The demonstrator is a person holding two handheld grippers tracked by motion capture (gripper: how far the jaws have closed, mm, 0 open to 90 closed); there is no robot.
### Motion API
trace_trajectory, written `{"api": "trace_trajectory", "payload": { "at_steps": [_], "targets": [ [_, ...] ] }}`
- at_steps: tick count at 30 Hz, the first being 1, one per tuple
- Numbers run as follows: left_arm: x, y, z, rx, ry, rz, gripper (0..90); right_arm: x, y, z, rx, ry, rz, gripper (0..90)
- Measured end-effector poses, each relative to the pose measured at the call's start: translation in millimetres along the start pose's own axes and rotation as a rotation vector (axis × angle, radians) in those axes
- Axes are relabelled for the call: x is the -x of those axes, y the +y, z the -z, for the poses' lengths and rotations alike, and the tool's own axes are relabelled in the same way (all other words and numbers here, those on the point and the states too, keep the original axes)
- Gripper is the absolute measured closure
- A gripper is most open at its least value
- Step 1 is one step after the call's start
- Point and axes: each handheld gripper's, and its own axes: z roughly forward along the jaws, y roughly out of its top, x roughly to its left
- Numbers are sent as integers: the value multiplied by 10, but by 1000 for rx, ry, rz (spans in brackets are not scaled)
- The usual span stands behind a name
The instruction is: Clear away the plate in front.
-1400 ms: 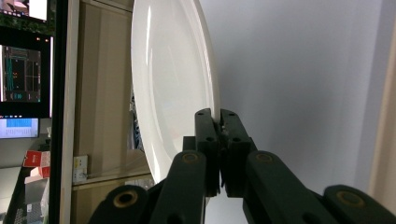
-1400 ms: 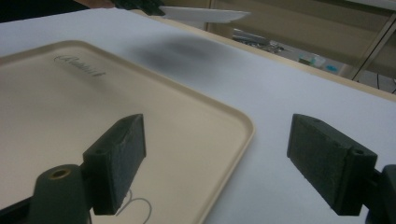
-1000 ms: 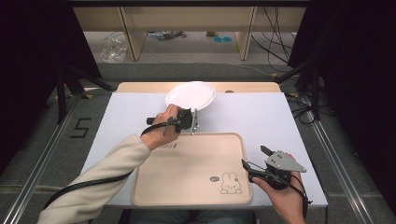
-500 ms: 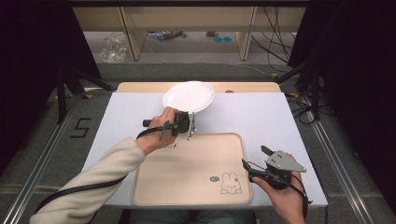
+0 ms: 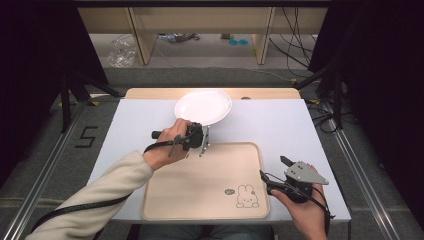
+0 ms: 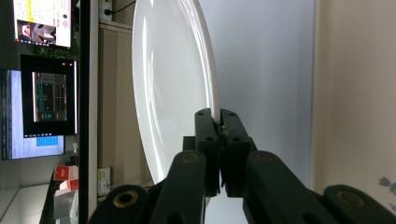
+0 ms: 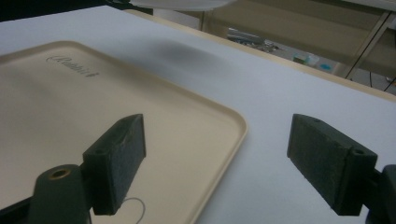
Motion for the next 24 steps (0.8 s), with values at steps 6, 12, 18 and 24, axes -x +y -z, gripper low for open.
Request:
{"api": "trace_trajectory", "payload": {
  "at_steps": [6, 12, 18, 24],
  "targets": [
    [8, 16, 60, 5, 8, -11, 874, 1, 1, 1, -1, -2, 2, 204],
    [25, 38, 123, 20, 18, -22, 875, 1, 1, 2, -2, -2, 1, 204],
    [56, 61, 179, 26, 19, -41, 874, 2, 0, 1, -2, -2, 1, 204],
    [74, 76, 235, 26, 22, -55, 874, 2, 0, 2, -3, -3, 0, 204]
  ]
}}
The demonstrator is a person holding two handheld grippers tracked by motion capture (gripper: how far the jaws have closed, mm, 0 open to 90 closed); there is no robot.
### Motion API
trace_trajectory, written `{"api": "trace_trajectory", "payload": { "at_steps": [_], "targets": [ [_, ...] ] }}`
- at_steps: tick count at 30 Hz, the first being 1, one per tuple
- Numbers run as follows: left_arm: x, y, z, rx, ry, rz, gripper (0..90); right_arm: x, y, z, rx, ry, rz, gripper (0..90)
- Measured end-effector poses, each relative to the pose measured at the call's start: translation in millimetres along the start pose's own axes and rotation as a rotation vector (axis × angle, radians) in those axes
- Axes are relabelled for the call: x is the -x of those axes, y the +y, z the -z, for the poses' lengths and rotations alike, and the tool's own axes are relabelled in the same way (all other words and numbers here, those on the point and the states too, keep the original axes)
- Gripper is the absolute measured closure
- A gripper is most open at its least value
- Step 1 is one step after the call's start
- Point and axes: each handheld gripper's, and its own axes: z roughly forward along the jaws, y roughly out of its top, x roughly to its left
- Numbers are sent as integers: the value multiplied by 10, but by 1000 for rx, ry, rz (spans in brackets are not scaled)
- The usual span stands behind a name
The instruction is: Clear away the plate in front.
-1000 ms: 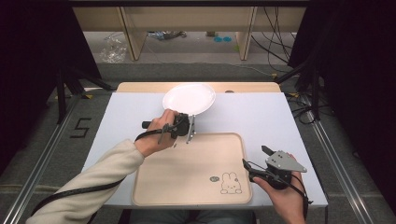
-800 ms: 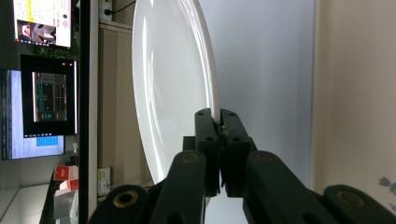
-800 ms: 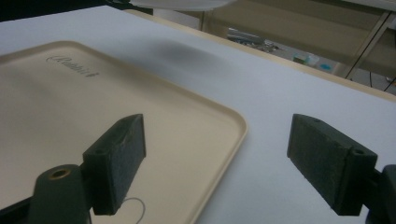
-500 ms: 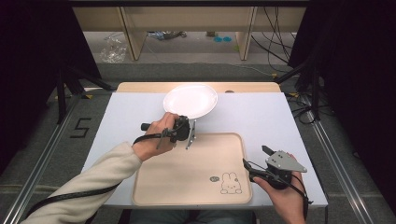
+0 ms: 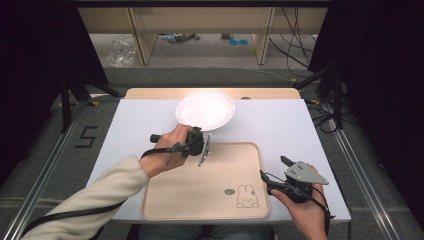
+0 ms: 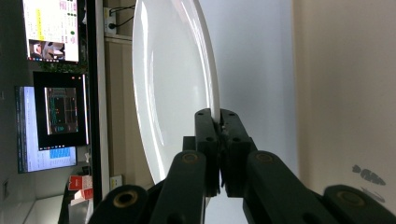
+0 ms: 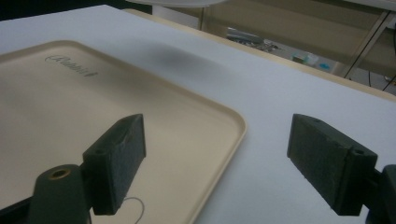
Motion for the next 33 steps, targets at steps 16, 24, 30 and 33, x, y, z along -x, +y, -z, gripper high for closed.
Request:
{"api": "trace_trajectory", "payload": {
  "at_steps": [16, 24, 30, 33],
  "targets": [
    [58, 51, 159, 18, 4, -34, 874, 1, 0, 0, -1, -1, 1, 204],
    [86, 74, 254, 30, 8, -49, 874, -2, -2, -8, 5, 1, -1, 204],
    [119, 87, 323, 42, 6, -52, 874, -4, -2, -8, 5, 1, -2, 204],
    [138, 87, 353, 44, 1, -53, 874, -1, 1, 1, -2, -1, 2, 204]
  ]
}}
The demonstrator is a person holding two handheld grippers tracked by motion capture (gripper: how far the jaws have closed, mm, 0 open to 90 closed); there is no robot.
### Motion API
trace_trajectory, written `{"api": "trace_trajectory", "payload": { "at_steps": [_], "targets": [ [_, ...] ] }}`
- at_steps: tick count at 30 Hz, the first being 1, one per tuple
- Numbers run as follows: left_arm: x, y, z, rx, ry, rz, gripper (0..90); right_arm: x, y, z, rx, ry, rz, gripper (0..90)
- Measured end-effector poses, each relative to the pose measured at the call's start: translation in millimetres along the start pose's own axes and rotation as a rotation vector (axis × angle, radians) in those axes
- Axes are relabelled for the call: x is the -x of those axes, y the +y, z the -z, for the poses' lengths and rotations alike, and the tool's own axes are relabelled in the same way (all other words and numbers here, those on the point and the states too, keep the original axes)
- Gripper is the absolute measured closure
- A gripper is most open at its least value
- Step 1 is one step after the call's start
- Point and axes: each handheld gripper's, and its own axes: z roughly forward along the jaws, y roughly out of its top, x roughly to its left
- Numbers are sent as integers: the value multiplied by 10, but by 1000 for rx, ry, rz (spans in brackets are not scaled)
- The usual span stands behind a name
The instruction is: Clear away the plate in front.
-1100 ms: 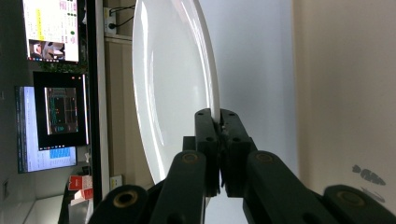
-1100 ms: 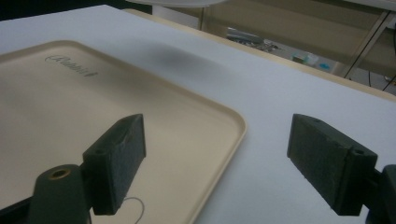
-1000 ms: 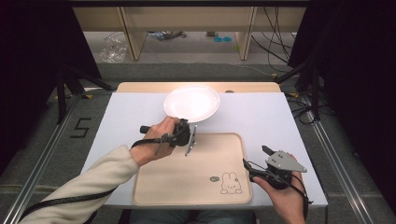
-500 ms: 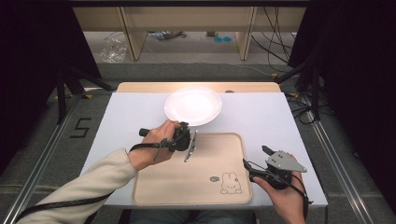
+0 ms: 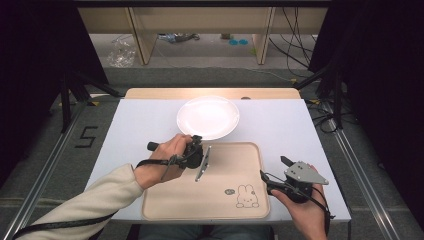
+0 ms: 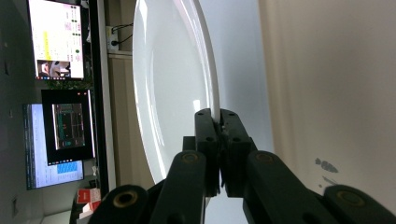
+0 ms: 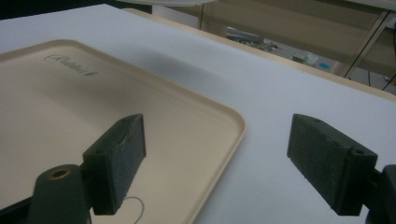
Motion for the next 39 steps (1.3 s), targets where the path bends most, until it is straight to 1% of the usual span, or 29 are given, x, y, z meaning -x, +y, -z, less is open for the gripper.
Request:
{"api": "trace_trajectory", "payload": {
  "at_steps": [1, 4, 6, 9, 10, 12, 14, 15, 16, 20, 21, 22, 28, 31, 33, 35, 38, 39],
  "targets": [
    [8, 0, 8, 1, -2, 0, 874, -3, -3, -9, 7, 2, -3, 204],
    [32, 2, 34, 1, -2, -8, 874, -2, -3, -9, 5, 2, -2, 204],
    [43, 2, 48, 5, -4, -5, 874, -3, -3, -9, 5, 2, -2, 204],
    [62, 9, 82, 10, -5, -9, 874, 8, -3, -14, 15, -7, 13, 204],
    [68, 10, 90, 12, -5, -10, 875, -3, -3, -10, 4, 2, -1, 204],
    [87, 13, 111, 20, -8, -5, 874, -1, 0, 0, -4, 0, 0, 204],
    [100, 19, 133, 18, -9, -13, 874, -2, 0, 0, -4, 1, -1, 204],
    [110, 20, 142, 21, -8, -10, 874, -3, 1, 2, -5, 2, -4, 204],
    [109, 23, 151, 21, -6, -17, 874, -4, -3, -7, 7, -1, -2, 204],
    [125, 29, 194, 26, -7, -24, 874, -3, -3, -8, 6, -2, 0, 204],
    [137, 28, 204, 31, -6, -17, 874, -5, -1, -6, 2, 3, -7, 204],
    [142, 28, 210, 32, -5, -19, 874, -5, -3, -8, 6, -2, -1, 204],
    [176, 33, 264, 40, -8, -24, 874, -4, -1, -5, 4, -1, -2, 204],
    [204, 35, 299, 43, -5, -30, 874, -6, -3, -7, 6, -3, 0, 204],
    [234, 34, 330, 50, -10, -27, 874, -5, -3, -7, 6, -3, -1, 204],
    [253, 34, 354, 53, -12, -33, 874, -4, -1, -5, 5, -1, -3, 204],
    [278, 36, 389, 58, -10, -40, 874, -7, -2, -8, 6, -3, 0, 204],
    [284, 35, 399, 61, -14, -36, 874, 2, -1, -11, 16, -11, 12, 204]
  ]
}}
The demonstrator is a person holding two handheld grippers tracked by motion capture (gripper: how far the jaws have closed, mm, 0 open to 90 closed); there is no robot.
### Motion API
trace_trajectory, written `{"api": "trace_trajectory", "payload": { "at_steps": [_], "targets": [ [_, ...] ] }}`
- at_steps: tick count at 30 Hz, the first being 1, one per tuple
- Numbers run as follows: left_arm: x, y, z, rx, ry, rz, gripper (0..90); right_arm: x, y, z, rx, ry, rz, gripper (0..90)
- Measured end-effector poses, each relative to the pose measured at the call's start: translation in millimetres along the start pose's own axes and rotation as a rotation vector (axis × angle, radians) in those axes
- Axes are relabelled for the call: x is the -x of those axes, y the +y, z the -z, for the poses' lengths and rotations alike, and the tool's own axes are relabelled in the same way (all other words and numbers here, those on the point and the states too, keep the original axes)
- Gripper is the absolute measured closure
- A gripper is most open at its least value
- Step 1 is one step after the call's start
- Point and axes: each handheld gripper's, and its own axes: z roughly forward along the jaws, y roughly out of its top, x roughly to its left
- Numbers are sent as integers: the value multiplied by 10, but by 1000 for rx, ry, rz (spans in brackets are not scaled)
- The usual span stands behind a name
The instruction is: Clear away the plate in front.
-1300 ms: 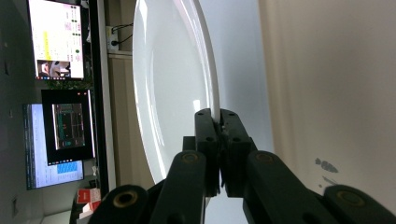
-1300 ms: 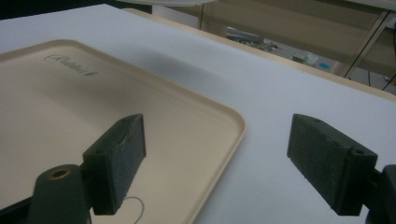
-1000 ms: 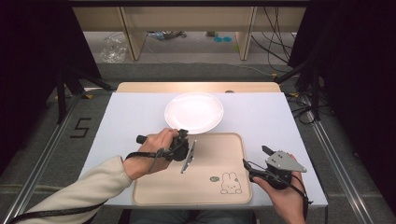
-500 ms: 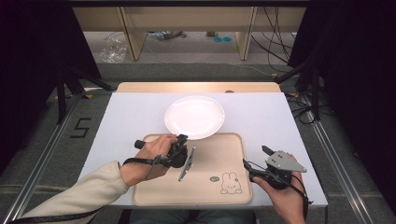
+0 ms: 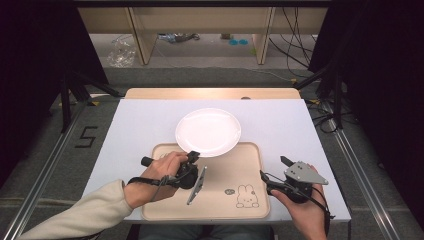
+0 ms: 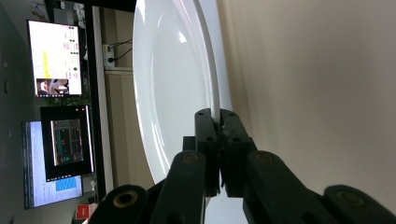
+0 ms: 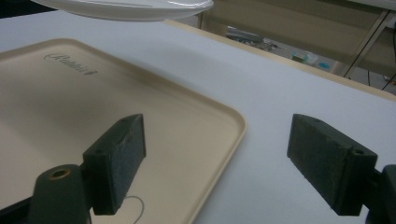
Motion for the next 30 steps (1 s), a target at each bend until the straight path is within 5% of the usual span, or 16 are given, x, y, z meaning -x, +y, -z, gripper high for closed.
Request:
{"api": "trace_trajectory", "payload": {
  "at_steps": [30],
  "targets": [
    [110, 51, 246, 45, 0, -21, 874, -7, 0, 4, -11, 5, -14, 204]
  ]
}}
